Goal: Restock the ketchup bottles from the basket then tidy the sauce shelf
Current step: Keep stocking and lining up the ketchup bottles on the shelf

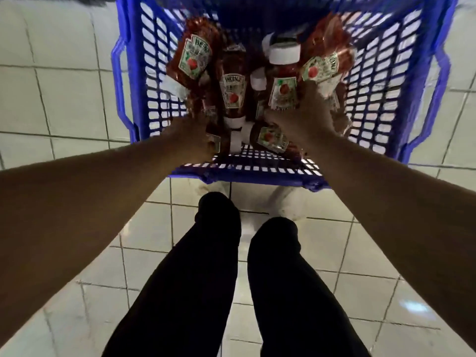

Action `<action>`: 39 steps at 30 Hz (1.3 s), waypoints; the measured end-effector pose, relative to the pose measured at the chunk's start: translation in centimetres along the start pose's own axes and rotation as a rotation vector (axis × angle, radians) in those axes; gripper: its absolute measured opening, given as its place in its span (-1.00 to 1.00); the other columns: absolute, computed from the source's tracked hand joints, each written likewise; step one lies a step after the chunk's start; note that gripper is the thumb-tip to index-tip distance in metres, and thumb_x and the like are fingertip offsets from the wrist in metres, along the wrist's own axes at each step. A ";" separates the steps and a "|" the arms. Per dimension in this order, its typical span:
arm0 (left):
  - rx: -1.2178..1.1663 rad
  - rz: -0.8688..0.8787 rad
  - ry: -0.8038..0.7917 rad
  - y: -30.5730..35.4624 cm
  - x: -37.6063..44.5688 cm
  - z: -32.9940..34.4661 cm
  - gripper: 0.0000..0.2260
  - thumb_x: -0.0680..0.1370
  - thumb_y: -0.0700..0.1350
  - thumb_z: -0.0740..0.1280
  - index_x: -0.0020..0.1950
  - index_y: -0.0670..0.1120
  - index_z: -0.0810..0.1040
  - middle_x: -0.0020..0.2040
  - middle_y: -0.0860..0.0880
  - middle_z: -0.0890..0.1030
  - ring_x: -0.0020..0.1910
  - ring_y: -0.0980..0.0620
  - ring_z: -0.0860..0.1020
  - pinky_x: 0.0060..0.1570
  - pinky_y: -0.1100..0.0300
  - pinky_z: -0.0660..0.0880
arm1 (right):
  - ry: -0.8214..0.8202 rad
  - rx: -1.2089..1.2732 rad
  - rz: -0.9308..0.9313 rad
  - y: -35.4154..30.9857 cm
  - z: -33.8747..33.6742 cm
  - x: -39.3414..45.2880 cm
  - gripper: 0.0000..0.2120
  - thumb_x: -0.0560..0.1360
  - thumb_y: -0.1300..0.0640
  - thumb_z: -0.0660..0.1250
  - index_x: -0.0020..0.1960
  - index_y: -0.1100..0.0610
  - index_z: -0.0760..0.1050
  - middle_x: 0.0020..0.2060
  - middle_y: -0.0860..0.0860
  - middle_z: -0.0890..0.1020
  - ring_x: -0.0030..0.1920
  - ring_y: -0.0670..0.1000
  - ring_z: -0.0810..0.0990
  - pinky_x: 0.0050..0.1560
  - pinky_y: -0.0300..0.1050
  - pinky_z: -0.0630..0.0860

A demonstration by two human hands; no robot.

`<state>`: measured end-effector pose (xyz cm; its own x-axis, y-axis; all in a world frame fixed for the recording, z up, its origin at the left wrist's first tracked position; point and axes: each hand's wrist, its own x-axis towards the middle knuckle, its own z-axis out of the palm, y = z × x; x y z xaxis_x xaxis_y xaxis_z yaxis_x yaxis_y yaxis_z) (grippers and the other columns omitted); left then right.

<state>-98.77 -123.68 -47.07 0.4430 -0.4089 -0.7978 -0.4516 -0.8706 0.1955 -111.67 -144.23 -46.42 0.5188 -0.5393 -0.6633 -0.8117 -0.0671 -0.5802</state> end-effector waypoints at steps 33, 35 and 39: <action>-1.543 0.381 0.200 17.9 -39.4 -31.9 -0.53 0.23 -0.41 0.51 0.11 -0.18 0.58 -0.06 -0.24 0.60 -0.14 -0.13 0.59 -0.12 0.05 0.60 | -0.310 1.373 0.194 -27.6 -27.2 -32.7 -0.69 0.58 0.24 0.23 -0.15 0.10 0.73 -0.21 0.12 0.73 -0.27 0.09 0.73 -0.34 -0.06 0.66; -1.629 0.424 0.214 19.3 -42.9 -34.9 -0.29 0.21 -0.47 0.51 0.32 -0.09 0.53 0.04 -0.23 0.64 -0.06 -0.17 0.61 0.03 -0.08 0.59 | -0.318 1.309 0.093 -30.9 -30.5 -35.2 -0.73 0.56 0.26 0.22 0.07 0.13 0.69 -0.12 0.11 0.72 -0.20 0.07 0.73 -0.29 -0.08 0.66; -1.738 0.496 0.223 23.2 -49.9 -40.9 -0.50 0.21 -0.22 0.61 0.12 -0.24 0.64 0.01 -0.33 0.66 -0.08 -0.24 0.64 0.01 -0.17 0.60 | -0.367 1.332 0.032 -38.0 -35.6 -40.1 -0.49 0.48 0.16 0.29 0.42 0.23 0.46 0.28 0.25 0.59 0.25 0.26 0.60 0.23 0.22 0.55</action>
<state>-99.72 -134.69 20.65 0.6837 -0.5875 -0.4330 0.6054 0.1253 0.7860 -111.19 -149.90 19.01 0.7144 -0.2614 -0.6491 -0.0660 0.8983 -0.4344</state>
